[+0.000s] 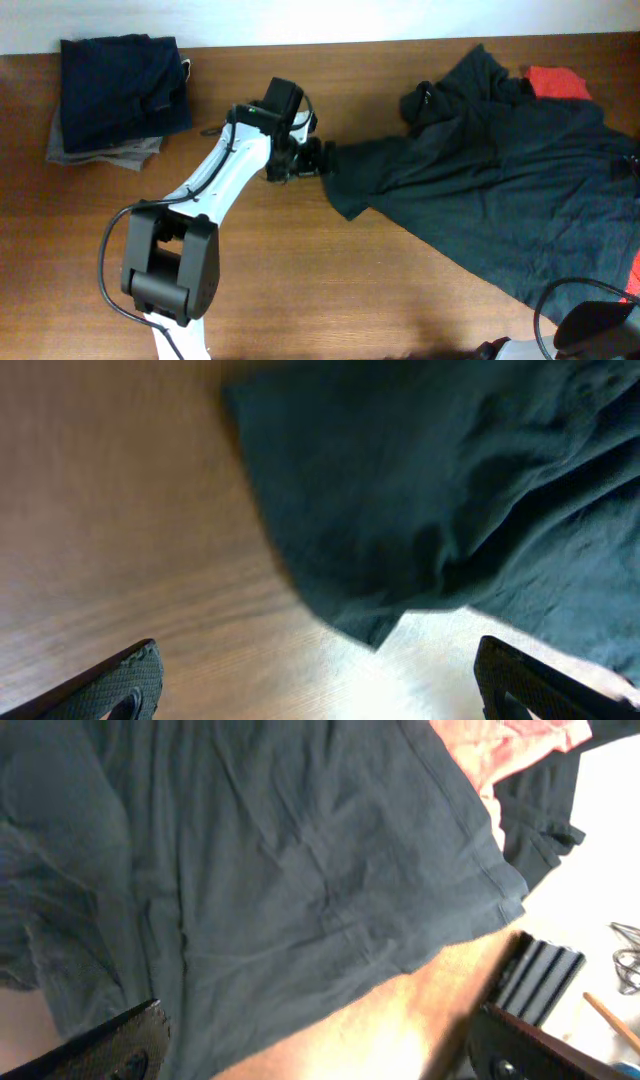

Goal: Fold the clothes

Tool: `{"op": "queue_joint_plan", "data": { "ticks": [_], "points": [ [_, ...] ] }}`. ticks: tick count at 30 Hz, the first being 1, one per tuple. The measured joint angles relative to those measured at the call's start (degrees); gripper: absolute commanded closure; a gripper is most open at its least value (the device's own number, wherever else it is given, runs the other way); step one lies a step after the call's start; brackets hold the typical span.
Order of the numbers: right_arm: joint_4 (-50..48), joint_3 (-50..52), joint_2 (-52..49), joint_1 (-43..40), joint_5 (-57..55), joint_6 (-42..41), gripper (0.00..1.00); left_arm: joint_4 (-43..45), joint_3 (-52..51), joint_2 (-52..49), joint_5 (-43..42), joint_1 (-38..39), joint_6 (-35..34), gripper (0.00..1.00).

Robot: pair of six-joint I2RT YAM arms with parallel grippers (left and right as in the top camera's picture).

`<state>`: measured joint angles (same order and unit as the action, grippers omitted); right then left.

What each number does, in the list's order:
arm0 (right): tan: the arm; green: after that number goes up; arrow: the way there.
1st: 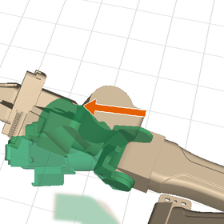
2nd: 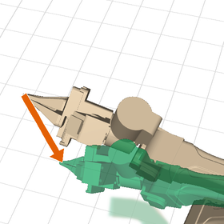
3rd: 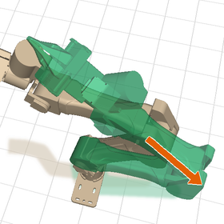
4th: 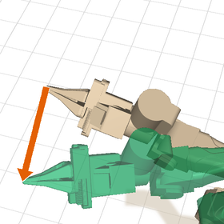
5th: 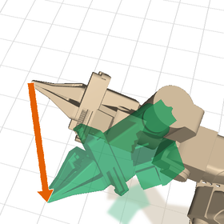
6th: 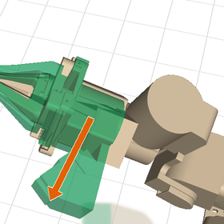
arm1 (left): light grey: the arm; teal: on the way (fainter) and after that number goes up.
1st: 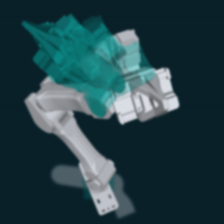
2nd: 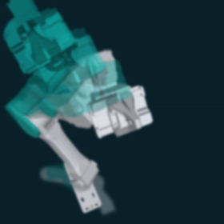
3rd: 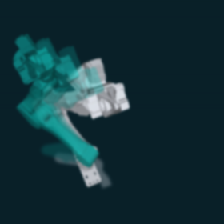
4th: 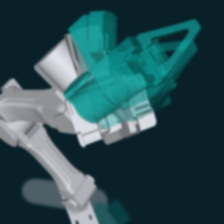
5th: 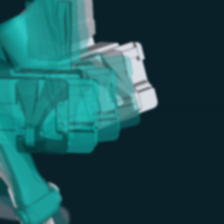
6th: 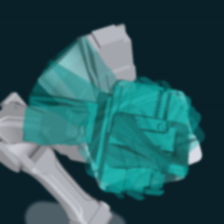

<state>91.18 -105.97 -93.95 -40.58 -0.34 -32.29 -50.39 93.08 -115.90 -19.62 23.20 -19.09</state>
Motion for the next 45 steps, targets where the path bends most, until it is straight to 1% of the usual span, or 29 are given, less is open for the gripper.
{"op": "queue_joint_plan", "data": {
  "ticks": [6,10,13,17,23,30,32,33,35,38,40,41,42,43,45],
  "points": [
    [-0.9,0.0,0.0,0.0,0.2,-2.4,0.01,-1.4,1.6,-0.1,4.8,5.8,0.0,0.01],
    [-1.0,0.0,0.0,0.0,0.2,-3.2,0.01,-2.9,1.6,-0.2,6.0,8.9,-0.3,0.01],
    [-1.5,0.0,0.0,0.0,0.2,-3.7,0.01,-4.5,1.6,-0.3,6.6,9.0,-2.2,0.01],
    [-1.7,0.0,0.0,0.0,0.2,-3.9,0.01,-6.8,1.6,-1.6,7.1,8.8,-6.9,0.01],
    [-2.1,0.0,0.0,0.0,0.2,-4.2,0.01,-2.0,1.6,-4.9,7.3,9.1,-12.1,0.01],
    [-1.3,0.0,0.0,0.0,0.2,-4.4,0.01,1.6,2.0,-10.1,7.6,9.4,-13.9,0.02],
    [-0.8,0.0,0.0,0.0,0.2,-4.3,0.01,2.8,2.1,-10.2,7.7,9.5,-14.0,0.09],
    [-0.5,0.0,0.0,0.0,0.2,-4.3,0.01,3.0,2.1,-10.3,7.7,9.5,-14.1,0.18],
    [-0.3,0.0,0.0,0.0,0.2,-4.3,0.01,3.6,2.1,-10.3,7.7,9.5,-14.3,0.31],
    [-0.1,0.0,0.0,0.0,0.1,-4.3,0.01,3.7,2.1,-10.3,7.7,9.5,-14.6,0.41],
    [0.4,0.0,0.0,0.0,-0.1,-4.3,0.01,3.7,2.1,-10.3,7.7,9.5,-14.6,0.53],
    [0.7,0.0,0.0,-0.1,-0.3,-4.3,0.01,3.8,2.1,-10.3,7.7,9.5,-14.8,0.55],
    [1.1,0.0,0.0,-0.1,-0.5,-4.6,0.01,3.7,2.1,-10.3,7.7,9.5,-14.8,0.59],
    [1.7,0.0,0.0,0.0,-1.1,-5.2,0.01,3.8,2.1,-10.3,7.7,9.5,-14.7,0.62],
    [3.5,0.0,0.0,-0.1,-3.3,-7.3,0.01,3.8,2.1,-10.3,7.7,9.5,-14.6,0.72]
  ]
}}
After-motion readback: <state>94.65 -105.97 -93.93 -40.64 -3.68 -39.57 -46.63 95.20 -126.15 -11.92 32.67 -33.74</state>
